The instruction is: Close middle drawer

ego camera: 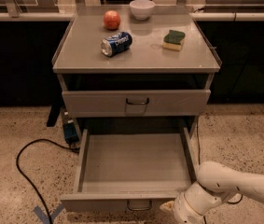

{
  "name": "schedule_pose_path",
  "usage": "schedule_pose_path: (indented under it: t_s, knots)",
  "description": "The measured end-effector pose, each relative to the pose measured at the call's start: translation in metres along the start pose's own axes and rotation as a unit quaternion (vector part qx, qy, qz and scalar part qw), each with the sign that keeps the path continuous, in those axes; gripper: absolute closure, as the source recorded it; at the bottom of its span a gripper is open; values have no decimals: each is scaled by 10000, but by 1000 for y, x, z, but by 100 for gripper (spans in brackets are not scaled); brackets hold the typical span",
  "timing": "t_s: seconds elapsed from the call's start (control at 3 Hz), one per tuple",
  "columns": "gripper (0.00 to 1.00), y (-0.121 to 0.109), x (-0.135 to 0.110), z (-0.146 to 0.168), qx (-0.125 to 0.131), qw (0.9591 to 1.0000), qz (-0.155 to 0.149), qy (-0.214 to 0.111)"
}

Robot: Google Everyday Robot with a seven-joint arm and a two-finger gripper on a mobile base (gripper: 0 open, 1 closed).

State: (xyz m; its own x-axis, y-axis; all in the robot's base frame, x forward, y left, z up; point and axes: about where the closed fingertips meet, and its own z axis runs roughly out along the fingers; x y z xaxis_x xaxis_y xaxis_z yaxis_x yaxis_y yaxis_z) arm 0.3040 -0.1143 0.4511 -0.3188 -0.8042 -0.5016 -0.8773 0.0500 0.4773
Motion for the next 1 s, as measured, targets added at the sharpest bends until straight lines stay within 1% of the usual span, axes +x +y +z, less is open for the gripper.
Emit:
schedule_pose_path:
  t_s: [0.33,0.67,1.0]
  knots:
    - [0,-41,-13,-5,64,9999,-54,68]
    - [0,-51,-17,-8,69,9999,-71,29]
    - [0,-107,-39,-14,129,9998,-96,119]
